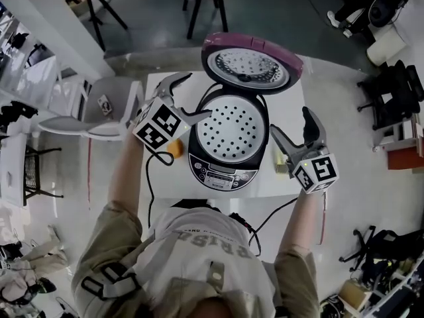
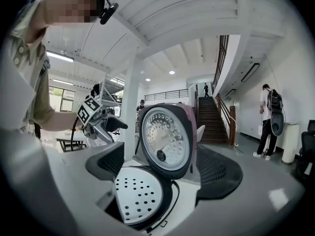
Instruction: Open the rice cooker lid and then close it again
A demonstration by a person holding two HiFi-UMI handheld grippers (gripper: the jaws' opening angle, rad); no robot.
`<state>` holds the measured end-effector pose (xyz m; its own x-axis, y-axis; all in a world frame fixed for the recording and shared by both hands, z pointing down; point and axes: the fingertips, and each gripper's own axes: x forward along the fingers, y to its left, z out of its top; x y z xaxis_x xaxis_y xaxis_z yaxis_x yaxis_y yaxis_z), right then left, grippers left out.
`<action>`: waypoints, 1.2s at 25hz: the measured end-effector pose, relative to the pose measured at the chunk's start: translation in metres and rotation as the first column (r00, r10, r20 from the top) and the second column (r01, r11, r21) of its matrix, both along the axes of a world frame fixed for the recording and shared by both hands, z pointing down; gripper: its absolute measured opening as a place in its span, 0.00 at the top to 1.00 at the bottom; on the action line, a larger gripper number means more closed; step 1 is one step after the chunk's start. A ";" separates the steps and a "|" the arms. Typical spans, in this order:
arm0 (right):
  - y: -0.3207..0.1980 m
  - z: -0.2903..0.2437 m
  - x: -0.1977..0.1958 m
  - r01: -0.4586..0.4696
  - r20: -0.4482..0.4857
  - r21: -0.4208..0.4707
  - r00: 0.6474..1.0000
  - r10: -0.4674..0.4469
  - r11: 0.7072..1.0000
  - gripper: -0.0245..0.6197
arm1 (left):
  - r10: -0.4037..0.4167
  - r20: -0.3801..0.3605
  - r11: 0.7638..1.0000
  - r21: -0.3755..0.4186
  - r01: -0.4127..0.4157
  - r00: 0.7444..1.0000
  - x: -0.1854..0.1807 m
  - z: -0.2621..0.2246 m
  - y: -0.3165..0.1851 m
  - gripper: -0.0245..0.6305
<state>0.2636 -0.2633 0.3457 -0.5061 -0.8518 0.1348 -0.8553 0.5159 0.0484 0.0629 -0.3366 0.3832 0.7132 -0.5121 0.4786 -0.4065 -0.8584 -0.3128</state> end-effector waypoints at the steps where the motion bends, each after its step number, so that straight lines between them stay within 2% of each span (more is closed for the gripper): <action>1: -0.006 -0.002 0.001 -0.002 -0.005 0.002 1.000 0.002 1.000 0.28 | 0.002 0.002 1.000 -0.001 -0.002 1.000 0.000 0.000 -0.005 0.25; 10: -0.052 -0.003 0.011 0.007 -0.040 -0.005 0.999 -0.007 1.000 0.28 | 0.035 0.035 0.999 -0.008 -0.034 0.999 0.004 0.000 -0.047 0.25; 16: -0.072 0.000 0.011 0.031 -0.105 -0.020 0.994 -0.033 0.999 0.28 | 0.069 0.066 0.997 0.018 -0.071 0.995 0.010 -0.003 -0.070 0.25; 30: -0.114 -0.004 0.007 0.097 -0.127 -0.020 0.987 -0.099 0.995 0.28 | 0.136 0.094 0.990 0.022 -0.138 0.986 0.033 0.002 -0.099 0.24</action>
<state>0.2703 -0.3771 0.3413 -0.5651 -0.7966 0.2147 -0.7878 0.5983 0.1463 0.0964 -0.4355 0.3852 0.7310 -0.4267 0.5324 -0.2540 -0.8944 -0.3681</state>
